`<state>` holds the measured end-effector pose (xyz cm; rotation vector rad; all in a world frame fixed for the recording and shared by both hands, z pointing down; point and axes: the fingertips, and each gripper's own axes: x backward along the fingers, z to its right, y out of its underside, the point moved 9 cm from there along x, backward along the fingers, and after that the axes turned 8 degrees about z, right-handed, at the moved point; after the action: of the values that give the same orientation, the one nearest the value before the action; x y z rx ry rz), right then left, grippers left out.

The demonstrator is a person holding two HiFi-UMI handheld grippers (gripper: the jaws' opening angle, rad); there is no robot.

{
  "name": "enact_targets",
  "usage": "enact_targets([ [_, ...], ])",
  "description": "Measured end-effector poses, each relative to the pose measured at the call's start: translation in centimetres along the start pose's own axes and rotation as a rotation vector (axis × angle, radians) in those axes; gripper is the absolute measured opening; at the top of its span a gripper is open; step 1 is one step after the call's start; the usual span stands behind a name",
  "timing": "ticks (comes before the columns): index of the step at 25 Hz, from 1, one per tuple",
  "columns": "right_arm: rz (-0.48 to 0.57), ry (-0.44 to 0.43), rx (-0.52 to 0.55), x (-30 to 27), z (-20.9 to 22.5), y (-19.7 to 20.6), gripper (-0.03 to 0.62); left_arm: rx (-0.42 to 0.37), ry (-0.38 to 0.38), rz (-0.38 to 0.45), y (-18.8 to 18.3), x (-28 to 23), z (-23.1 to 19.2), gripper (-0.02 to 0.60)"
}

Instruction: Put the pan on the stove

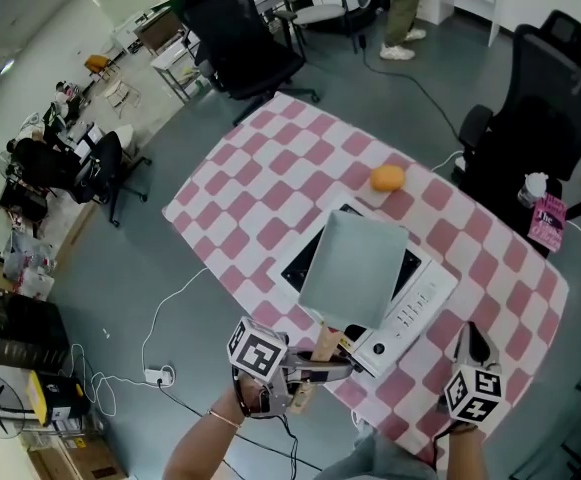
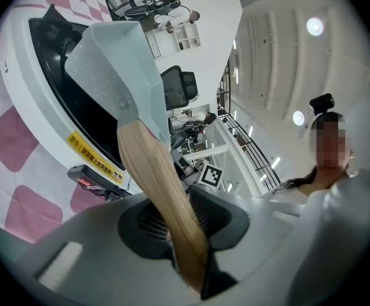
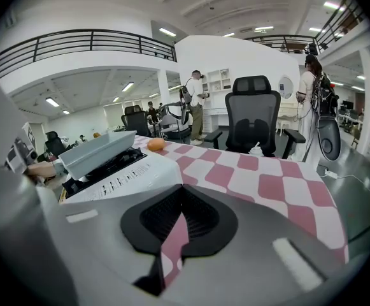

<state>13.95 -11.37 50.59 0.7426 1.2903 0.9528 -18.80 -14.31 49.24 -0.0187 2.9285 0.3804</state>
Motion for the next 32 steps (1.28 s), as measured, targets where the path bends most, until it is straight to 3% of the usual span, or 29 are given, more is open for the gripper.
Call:
enact_targets([
  [20, -0.027, -0.036, -0.001, -0.7, -0.5, 0.8, 0.009, -0.021, -0.029, -0.117, -1.7, 1.5, -1.0, 0.08],
  [32, -0.036, -0.059, 0.003, -1.0, -1.1, 1.0, 0.009, 0.013, -0.028, -0.099, -2.0, 2.0, -1.5, 0.075],
])
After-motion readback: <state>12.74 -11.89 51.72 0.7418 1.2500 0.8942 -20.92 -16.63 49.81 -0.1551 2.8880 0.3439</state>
